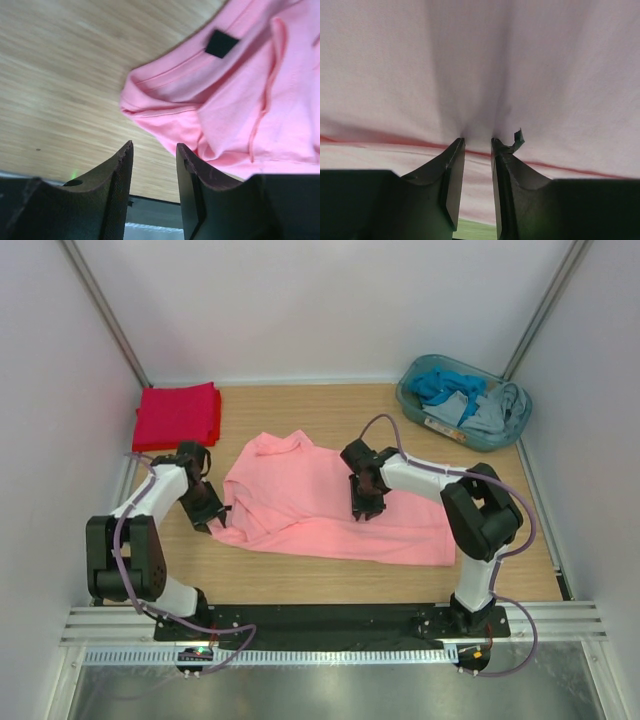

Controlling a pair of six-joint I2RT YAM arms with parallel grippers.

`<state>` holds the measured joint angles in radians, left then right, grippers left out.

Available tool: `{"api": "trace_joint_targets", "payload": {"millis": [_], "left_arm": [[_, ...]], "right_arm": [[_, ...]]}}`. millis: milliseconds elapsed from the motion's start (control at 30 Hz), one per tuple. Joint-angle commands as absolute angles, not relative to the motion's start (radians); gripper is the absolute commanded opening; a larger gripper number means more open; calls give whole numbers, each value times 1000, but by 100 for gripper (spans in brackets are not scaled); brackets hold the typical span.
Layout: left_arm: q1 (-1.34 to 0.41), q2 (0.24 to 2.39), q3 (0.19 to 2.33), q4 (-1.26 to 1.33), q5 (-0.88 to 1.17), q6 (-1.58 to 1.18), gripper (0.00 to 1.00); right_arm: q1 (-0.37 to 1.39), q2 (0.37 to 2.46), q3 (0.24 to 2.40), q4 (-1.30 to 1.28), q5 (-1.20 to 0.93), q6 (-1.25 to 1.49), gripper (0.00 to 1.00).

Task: Fold and stack the t-shirts
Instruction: Fold the tshirt

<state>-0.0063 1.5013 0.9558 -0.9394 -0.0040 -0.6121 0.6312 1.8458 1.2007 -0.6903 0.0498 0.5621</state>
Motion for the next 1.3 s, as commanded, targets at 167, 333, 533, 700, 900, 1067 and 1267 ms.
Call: {"api": "trace_joint_targets", "payload": {"millis": [167,333,533,700,900,1067,1267], "left_arm": [[-5,1493,960,-824,152,-517,41],[-5,1538,936,-824,126,-525,41],[80,1589,917,-801,204,-604,38],[107,1592,931,-834,178,-656,38],[115,1577,939,-862,155,-689,39],[124,1582,965,-899,84,-654,40],[127,1594,942,-887,78,-634,40]], "right_arm": [[710,1812,1402,-704,80,503,35],[833,1858,1434,-522,12,371,38],[929,1894,1503,-427,-11,229,40],[989,2026,1613,-460,-23,209,40],[1071,2103,1655,-456,51,207,39],[1092,2144,1687,-453,51,218,37],[1118,2195,1720,-475,115,222,36]]}}
